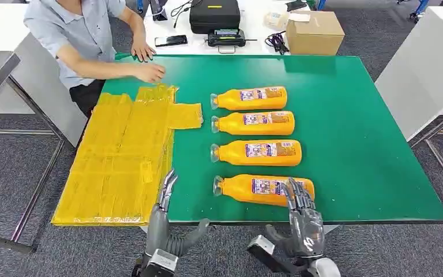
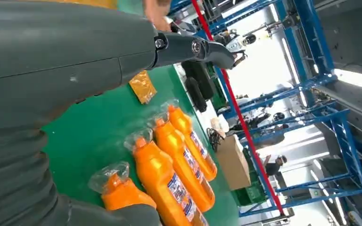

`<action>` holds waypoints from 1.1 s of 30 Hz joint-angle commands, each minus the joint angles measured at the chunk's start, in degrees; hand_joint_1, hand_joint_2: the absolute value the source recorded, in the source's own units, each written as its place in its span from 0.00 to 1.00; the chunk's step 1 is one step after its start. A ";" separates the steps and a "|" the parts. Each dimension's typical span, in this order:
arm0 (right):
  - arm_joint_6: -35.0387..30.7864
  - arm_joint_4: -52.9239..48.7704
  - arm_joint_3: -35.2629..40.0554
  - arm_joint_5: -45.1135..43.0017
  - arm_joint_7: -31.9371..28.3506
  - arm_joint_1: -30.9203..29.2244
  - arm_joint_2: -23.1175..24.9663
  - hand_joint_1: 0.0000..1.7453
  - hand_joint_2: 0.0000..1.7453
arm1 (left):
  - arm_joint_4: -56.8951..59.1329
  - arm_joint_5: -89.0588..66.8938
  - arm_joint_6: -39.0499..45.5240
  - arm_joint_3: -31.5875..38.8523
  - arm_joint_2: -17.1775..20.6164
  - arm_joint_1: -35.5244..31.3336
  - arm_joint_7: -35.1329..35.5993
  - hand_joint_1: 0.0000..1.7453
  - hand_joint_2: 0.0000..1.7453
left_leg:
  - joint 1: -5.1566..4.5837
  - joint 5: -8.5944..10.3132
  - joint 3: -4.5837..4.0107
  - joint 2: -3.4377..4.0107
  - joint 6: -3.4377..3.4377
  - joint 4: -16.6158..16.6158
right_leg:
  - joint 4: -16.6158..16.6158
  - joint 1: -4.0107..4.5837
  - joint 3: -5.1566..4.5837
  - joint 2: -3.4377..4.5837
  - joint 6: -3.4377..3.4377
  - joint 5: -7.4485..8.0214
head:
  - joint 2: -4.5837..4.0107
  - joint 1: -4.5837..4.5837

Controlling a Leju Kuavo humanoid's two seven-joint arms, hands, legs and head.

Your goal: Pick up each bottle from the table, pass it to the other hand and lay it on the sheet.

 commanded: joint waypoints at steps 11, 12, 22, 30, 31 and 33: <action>0.39 7.69 -3.06 0.46 -0.84 -3.97 -1.58 0.00 1.00 | 3.19 0.78 0.01 -2.10 1.20 -2.41 0.43 0.00 1.00 | 0.08 -0.06 0.20 0.04 -0.13 -0.04 | -0.08 0.09 0.20 0.00 -0.14 -0.03 | 0.00 -0.02; 0.39 7.69 -3.06 0.46 -0.84 -3.97 -1.58 0.00 1.00 | 3.19 0.78 0.01 -2.10 1.20 -2.41 0.43 0.00 1.00 | 0.15 -0.11 0.28 0.06 -0.17 -0.02 | -0.11 0.16 0.30 0.02 -0.19 -0.05 | 0.00 -0.02; 5.27 15.09 -5.28 3.60 -3.93 -12.28 0.66 0.00 1.00 | 2.12 1.18 -0.77 -2.72 1.45 -3.20 0.68 0.00 1.00 | 0.15 -0.11 0.27 0.24 -0.20 0.01 | -0.08 0.17 0.25 0.19 -0.23 0.00 | 0.00 -0.02; 9.12 20.37 -3.86 4.56 -3.25 -17.95 0.31 0.00 1.00 | 1.65 0.73 -0.79 -3.20 1.65 -3.20 0.70 0.00 1.00 | 0.15 -0.12 0.34 0.21 -0.18 -0.01 | -0.08 0.17 0.32 0.16 -0.21 -0.03 | 0.00 -0.02; 9.20 20.76 -3.73 4.75 -3.23 -18.75 0.31 0.00 1.00 | 1.69 0.65 -0.75 -3.20 1.61 -3.27 0.66 0.00 1.00 | 0.10 -0.07 0.24 0.20 -0.12 -0.01 | -0.07 0.11 0.22 0.16 -0.15 0.01 | 0.00 -0.02; 9.48 20.78 -3.71 4.29 -3.32 -19.61 0.55 0.00 1.00 | 1.78 0.59 -0.86 -3.32 1.55 -3.36 0.62 0.00 1.00 | 0.10 -0.07 0.22 0.26 -0.13 0.00 | -0.06 0.11 0.19 0.21 -0.15 0.02 | 0.00 -0.02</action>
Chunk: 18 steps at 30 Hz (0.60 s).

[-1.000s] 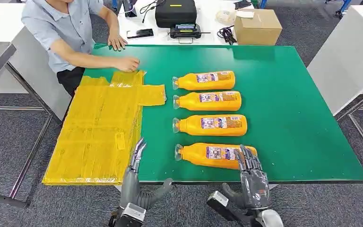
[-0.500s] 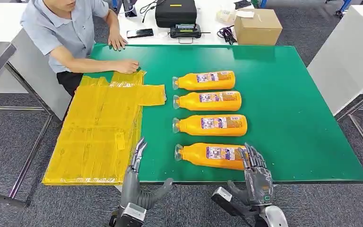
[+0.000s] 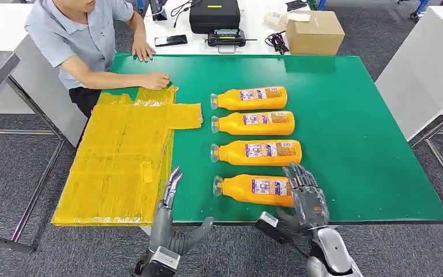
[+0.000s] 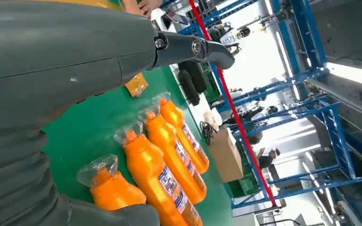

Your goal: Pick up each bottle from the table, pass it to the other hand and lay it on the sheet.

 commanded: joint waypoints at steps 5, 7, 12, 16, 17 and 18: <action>3.63 8.79 1.07 -1.49 0.04 -8.57 1.40 0.00 1.00 | 1.96 -0.39 -0.36 -1.95 1.40 -2.09 0.17 0.00 1.00 | 0.13 -0.08 0.18 0.15 -0.16 0.00 | -0.07 0.13 0.17 0.12 -0.19 -0.01 | 0.00 0.00; 4.22 9.50 1.66 -1.50 0.04 -8.59 1.39 0.00 1.00 | 1.91 -0.42 -0.55 -2.11 1.46 -2.07 0.17 0.00 1.00 | 0.10 -0.07 0.19 0.10 -0.14 -0.02 | -0.06 0.11 0.18 0.08 -0.16 -0.03 | 0.00 0.00; 8.70 9.59 3.69 -1.05 2.49 -8.50 0.06 0.00 1.00 | 1.80 -0.58 -0.82 -2.08 1.56 -1.81 0.80 0.00 1.00 | 0.14 -0.13 0.28 0.13 -0.18 -0.02 | -0.09 0.16 0.27 0.09 -0.21 -0.06 | 0.00 0.00; 9.98 9.48 4.24 -0.78 3.24 -8.66 -0.23 0.00 1.00 | 1.42 -0.52 -0.81 -1.86 1.56 -1.61 1.16 0.00 1.00 | 0.12 -0.11 0.23 0.11 -0.16 0.00 | -0.07 0.13 0.23 0.08 -0.18 -0.05 | 0.00 0.00; 10.51 9.38 4.55 -0.55 3.56 -8.73 -0.29 0.00 1.00 | 1.33 -0.55 -0.89 -1.87 1.56 -1.60 1.21 0.00 1.00 | 0.06 -0.06 0.14 0.07 -0.11 -0.02 | -0.05 0.07 0.13 0.06 -0.12 -0.02 | 0.00 0.00; 10.71 9.05 4.79 -0.47 3.64 -8.78 -0.17 0.00 1.00 | 1.27 -0.62 -1.04 -1.97 1.60 -1.60 1.31 0.00 1.00 | 0.14 -0.12 0.23 0.13 -0.17 0.01 | -0.07 0.15 0.24 0.10 -0.20 -0.05 | 0.00 0.00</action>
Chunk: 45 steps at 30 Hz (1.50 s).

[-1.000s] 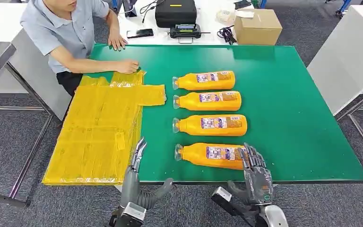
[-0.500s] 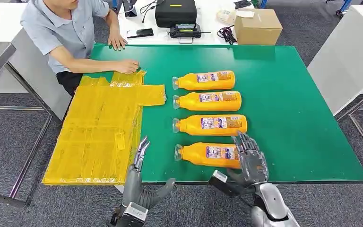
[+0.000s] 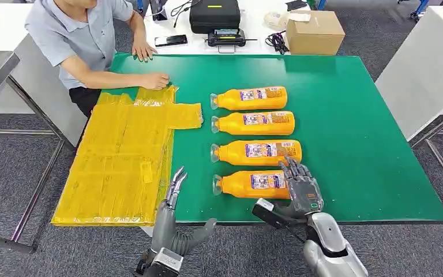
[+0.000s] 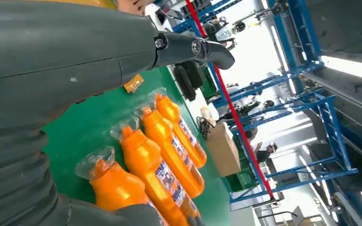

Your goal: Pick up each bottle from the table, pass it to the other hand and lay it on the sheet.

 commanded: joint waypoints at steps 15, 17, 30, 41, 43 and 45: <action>8.16 1.74 4.28 -2.18 3.76 -1.72 -3.46 0.31 1.00 | 1.41 -0.36 -1.79 -1.33 1.31 -1.26 1.48 0.00 1.00 | 0.16 -0.13 0.30 0.06 -0.18 0.02 | -0.07 0.18 0.31 0.02 -0.22 -0.08 | 0.00 0.00; 8.16 1.74 4.28 -2.18 3.76 -1.72 -3.46 0.31 1.00 | 1.41 -0.36 -1.79 -1.33 1.31 -1.26 1.48 0.00 1.00 | 0.08 -0.05 0.22 -0.02 -0.11 -0.02 | -0.07 0.09 0.23 -0.04 -0.14 -0.04 | 0.00 0.00; 14.97 -2.22 5.54 -8.92 1.82 -0.15 -5.83 1.00 1.00 | 1.29 -1.36 -1.72 -0.45 0.96 -1.31 1.32 0.00 1.00 | 0.10 -0.06 0.28 -0.04 -0.12 -0.01 | -0.07 0.11 0.29 -0.06 -0.15 -0.06 | 0.00 0.00; 16.28 -4.30 1.32 -21.25 -5.48 3.05 -4.13 1.00 1.00 | 2.24 1.28 -1.66 0.23 0.06 -2.04 -0.72 0.00 1.00 | 0.17 -0.11 0.54 0.03 -0.22 -0.01 | -0.10 0.19 0.51 -0.04 -0.24 -0.07 | 0.00 -0.02; 16.28 -4.30 1.32 -21.25 -5.48 3.05 -4.13 1.00 1.00 | 2.24 1.28 -1.66 0.23 0.06 -2.04 -0.72 0.00 1.00 | 0.11 -0.06 0.49 0.05 -0.15 -0.03 | -0.08 0.13 0.41 -0.03 -0.16 -0.04 | 0.00 -0.02; 16.28 -4.30 1.32 -21.25 -5.48 3.05 -4.13 1.00 1.00 | 2.24 1.28 -1.66 0.23 0.06 -2.04 -0.72 0.00 1.00 | 0.13 -0.06 0.51 0.00 -0.16 -0.02 | -0.11 0.15 0.47 -0.10 -0.18 -0.04 | 0.00 0.02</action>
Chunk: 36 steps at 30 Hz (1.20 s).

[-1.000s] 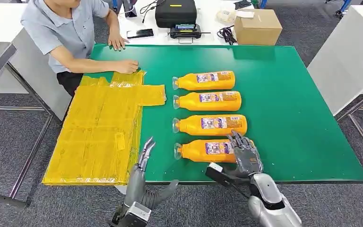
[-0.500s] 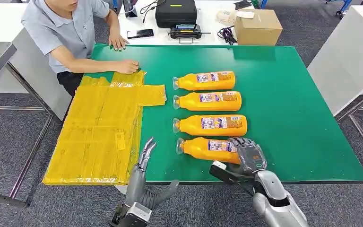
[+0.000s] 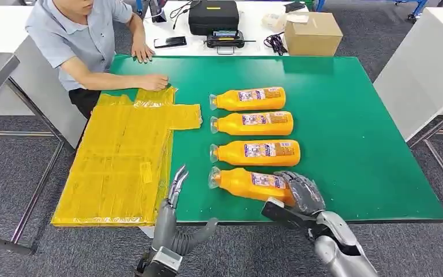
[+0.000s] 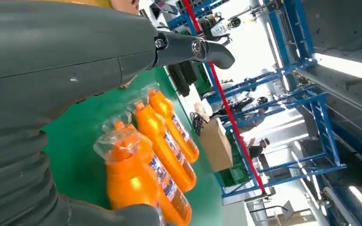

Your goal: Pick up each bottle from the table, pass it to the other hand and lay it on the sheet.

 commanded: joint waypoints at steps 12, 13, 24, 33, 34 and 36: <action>-4.15 -8.69 -5.80 -8.04 -5.98 6.71 7.11 1.00 1.00 | -0.58 25.75 -7.22 6.30 -2.49 0.30 1.76 0.00 1.00 | 0.13 -0.05 0.05 -0.07 -0.15 0.02 | -0.01 0.13 0.13 -0.07 -0.17 -0.06 | 0.00 0.04; -4.43 -9.55 -6.05 -9.28 -6.46 6.50 8.08 0.95 1.00 | -0.66 27.24 -6.90 6.41 -2.43 0.21 1.79 0.00 1.00 | 0.16 -0.08 0.09 -0.09 -0.20 0.02 | -0.01 0.16 0.18 -0.08 -0.23 -0.09 | 0.00 0.02; -3.96 -7.53 -2.65 -21.95 -13.01 -0.99 12.67 0.84 1.00 | 5.23 49.78 -26.66 1.49 0.98 -1.00 14.23 0.00 1.00 | 0.18 -0.13 0.02 0.26 -0.19 0.02 | -0.02 0.16 0.06 0.27 -0.23 -0.04 | 0.00 0.02; -2.64 -4.55 1.61 -25.10 -13.05 -3.77 12.46 0.73 1.00 | 4.03 53.42 -28.53 0.12 1.37 -1.94 14.07 0.00 1.00 | 0.10 -0.06 -0.10 0.09 -0.15 -0.01 | 0.00 0.10 -0.02 0.13 -0.18 -0.04 | 0.00 0.02; -0.98 -2.96 2.96 -24.89 -12.06 -4.88 12.16 0.59 1.00 | 4.08 53.24 -29.75 -0.58 1.60 -2.25 14.15 0.00 1.00 | 0.17 -0.12 -0.01 0.16 -0.21 0.00 | -0.02 0.17 0.08 0.19 -0.25 -0.06 | 0.00 0.02; 1.84 2.47 5.94 -23.98 -9.96 -7.95 11.53 0.47 1.00 | 4.78 52.86 -32.11 -1.51 1.82 -2.89 14.64 0.00 1.00 | 0.09 -0.03 -0.16 0.13 -0.12 -0.02 | -0.02 0.08 -0.09 0.18 -0.13 0.01 | 0.00 0.00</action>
